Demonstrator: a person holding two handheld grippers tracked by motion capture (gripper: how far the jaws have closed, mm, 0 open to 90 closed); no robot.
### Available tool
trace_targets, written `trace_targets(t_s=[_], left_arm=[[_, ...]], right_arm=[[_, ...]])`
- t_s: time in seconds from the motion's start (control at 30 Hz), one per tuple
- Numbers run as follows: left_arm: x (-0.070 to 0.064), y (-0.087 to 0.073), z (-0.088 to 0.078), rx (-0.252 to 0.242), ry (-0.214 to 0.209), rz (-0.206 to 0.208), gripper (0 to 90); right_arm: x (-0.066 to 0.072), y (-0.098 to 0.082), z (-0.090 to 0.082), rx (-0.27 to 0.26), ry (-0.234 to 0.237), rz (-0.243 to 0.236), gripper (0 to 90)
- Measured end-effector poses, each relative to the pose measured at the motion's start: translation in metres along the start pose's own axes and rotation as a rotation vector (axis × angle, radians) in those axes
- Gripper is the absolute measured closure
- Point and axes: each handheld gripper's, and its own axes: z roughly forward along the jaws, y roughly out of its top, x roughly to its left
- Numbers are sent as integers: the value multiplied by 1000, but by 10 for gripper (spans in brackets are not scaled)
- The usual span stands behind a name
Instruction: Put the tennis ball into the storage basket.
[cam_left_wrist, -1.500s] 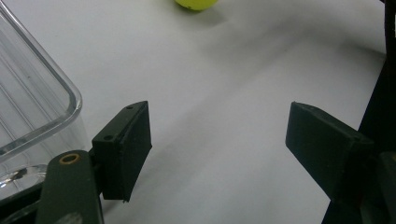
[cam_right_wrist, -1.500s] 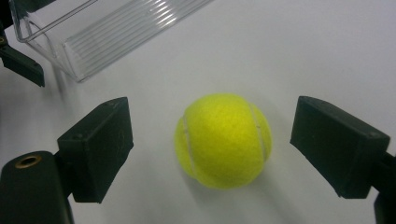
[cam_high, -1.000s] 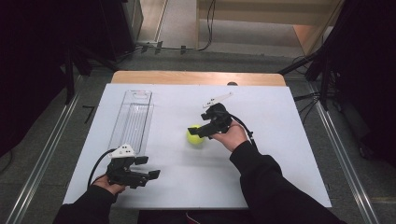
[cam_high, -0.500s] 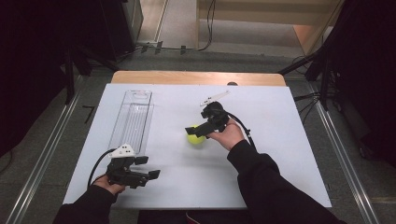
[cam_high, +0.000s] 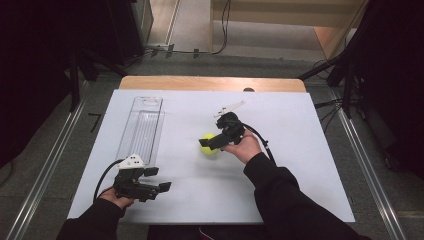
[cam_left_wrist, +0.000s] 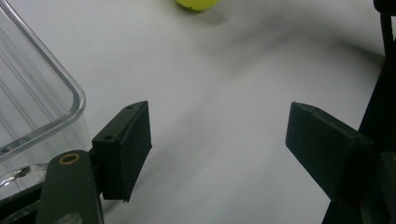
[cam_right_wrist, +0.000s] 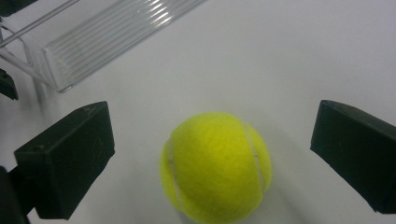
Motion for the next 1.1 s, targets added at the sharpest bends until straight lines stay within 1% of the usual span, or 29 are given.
trace_targets(t_s=[0.1, 0.23, 0.4, 0.83, 1.03, 1.1], left_arm=[[0, 0, 0, 1, 2, 0, 234], [0, 0, 0, 0, 0, 0, 234], [0, 0, 0, 2, 1, 1, 234], [0, 0, 0, -1, -1, 0, 234], [0, 0, 0, 1, 0, 0, 234], [0, 0, 0, 0, -1, 1, 234]], right_arm=[[-1, -4, 3, 7, -8, 2, 0], [-1, -6, 6, 11, -7, 7, 0], [-2, -13, 12, 23, -11, 23, 0], [-2, -20, 22, 55, -18, 26, 0], [-1, -24, 27, 71, -23, 20, 0], [0, -27, 30, 78, -24, 26, 0]])
